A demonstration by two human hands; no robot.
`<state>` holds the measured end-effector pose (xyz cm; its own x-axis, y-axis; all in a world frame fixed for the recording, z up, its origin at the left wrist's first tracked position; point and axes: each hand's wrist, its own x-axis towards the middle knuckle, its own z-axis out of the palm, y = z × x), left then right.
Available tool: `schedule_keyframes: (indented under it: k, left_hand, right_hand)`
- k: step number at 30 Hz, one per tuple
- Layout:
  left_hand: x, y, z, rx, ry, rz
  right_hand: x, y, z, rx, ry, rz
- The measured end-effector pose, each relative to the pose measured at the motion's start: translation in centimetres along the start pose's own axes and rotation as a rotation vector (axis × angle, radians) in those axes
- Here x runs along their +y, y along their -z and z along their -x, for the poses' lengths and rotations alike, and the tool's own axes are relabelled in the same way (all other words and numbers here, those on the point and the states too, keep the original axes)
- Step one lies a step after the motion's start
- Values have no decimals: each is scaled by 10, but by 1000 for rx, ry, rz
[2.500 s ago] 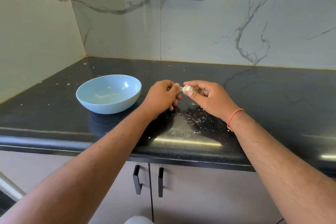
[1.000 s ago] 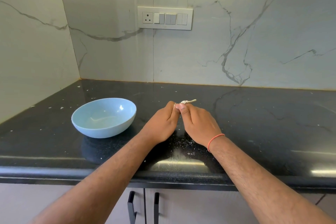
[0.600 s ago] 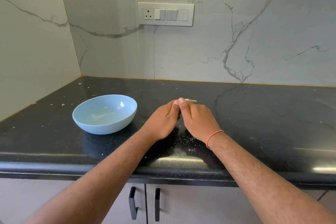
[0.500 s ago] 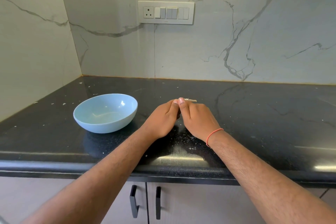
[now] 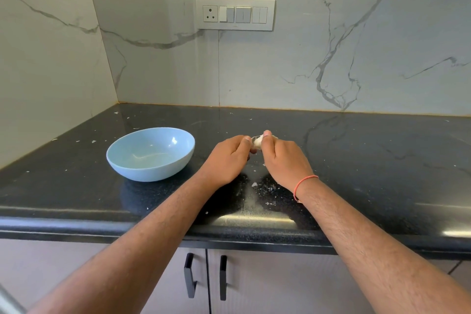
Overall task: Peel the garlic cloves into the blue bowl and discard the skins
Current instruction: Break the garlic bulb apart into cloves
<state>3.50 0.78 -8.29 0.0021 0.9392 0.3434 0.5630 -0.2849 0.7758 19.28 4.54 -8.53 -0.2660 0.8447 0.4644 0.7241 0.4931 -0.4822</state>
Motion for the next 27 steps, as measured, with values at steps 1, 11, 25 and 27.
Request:
schedule_keyframes:
  k: [1,11,25,27]
  left_hand:
    - [-1,0,0,-9,3,-12]
    - [-4,-2,3,-4,-85,-168]
    - [10,-4,5,-63,-13,1]
    - [8,-5,2,-57,12,37]
  right_hand:
    - [1,1,0,9,-15,-19]
    - [0,1,0,-43,-60,18]
    - [-9,6,8,-89,57,21]
    - [-11,6,8,-58,89,40]
